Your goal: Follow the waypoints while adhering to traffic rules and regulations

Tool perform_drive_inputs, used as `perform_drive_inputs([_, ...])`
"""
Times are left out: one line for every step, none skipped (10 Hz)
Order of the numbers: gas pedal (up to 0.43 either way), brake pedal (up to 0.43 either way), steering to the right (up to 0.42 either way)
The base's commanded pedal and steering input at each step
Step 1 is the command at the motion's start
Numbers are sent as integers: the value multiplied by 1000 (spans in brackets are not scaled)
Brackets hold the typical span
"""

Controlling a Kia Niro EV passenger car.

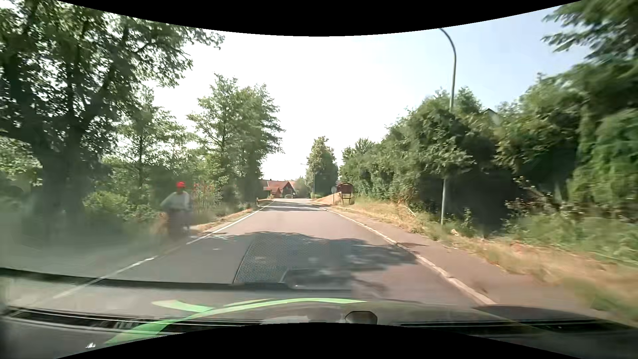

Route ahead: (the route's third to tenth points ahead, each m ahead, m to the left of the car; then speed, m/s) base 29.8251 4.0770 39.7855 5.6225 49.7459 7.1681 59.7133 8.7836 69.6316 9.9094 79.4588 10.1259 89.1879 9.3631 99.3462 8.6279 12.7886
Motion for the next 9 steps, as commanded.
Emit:
perform_drive_inputs([150, 0, -36])
perform_drive_inputs([150, 0, -35])
perform_drive_inputs([130, 0, -35])
perform_drive_inputs([98, 0, -35])
perform_drive_inputs([67, 0, -35])
perform_drive_inputs([39, 0, -35])
perform_drive_inputs([39, 0, -35])
perform_drive_inputs([28, 0, -35])
perform_drive_inputs([0, 0, -34])
